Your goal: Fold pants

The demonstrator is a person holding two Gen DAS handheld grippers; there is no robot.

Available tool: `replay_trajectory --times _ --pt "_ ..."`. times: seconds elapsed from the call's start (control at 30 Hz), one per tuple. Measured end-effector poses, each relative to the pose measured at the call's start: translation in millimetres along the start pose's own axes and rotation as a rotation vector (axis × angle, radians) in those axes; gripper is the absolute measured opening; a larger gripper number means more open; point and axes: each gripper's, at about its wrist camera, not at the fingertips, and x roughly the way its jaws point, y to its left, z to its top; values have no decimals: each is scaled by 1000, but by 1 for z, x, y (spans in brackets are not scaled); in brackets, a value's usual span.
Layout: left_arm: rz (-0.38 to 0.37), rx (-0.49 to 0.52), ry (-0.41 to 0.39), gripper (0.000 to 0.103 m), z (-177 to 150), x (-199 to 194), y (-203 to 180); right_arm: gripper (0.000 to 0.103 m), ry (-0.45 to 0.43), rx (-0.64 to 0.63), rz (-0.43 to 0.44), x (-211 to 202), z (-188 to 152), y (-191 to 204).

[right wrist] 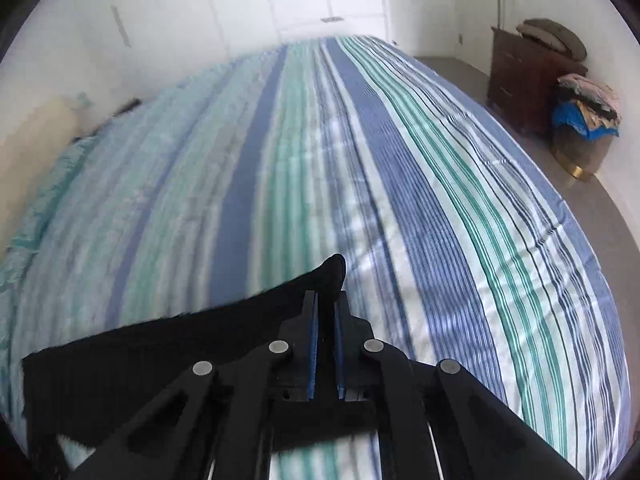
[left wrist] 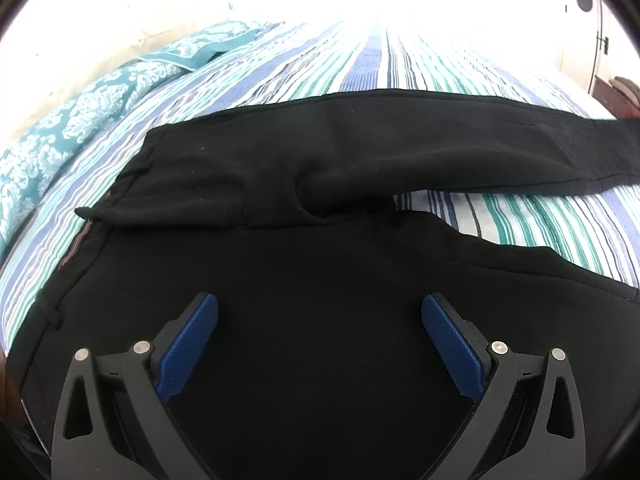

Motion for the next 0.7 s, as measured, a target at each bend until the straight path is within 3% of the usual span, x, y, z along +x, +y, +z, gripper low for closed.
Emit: replay_trajectory --times 0.13,0.23,0.33,0.4,0.47,0.53,0.63,0.7 --pt "0 0 13 102 3 2 2 7 -74 -53 78 -109 -65 15" --pt "-2 -1 28 103 5 2 3 7 -105 -35 90 -185 -144 9" --pt "-22 0 73 103 9 2 5 4 -117 -2 10 -242 -234 -8" --pt "-47 9 161 102 16 -1 9 7 -80 68 -79 -259 -294 -24" --pt "-70 5 233 101 18 -11 13 16 -17 144 -161 -259 -337 -40" --pt "-113 -27 246 101 13 -34 21 49 -51 253 -151 -278 -370 -51" --pt "-187 -66 224 101 -2 -70 30 80 -156 333 -125 -310 -385 -45" --pt "-211 -68 207 101 -17 -88 30 83 -190 327 -70 -315 -380 -27"
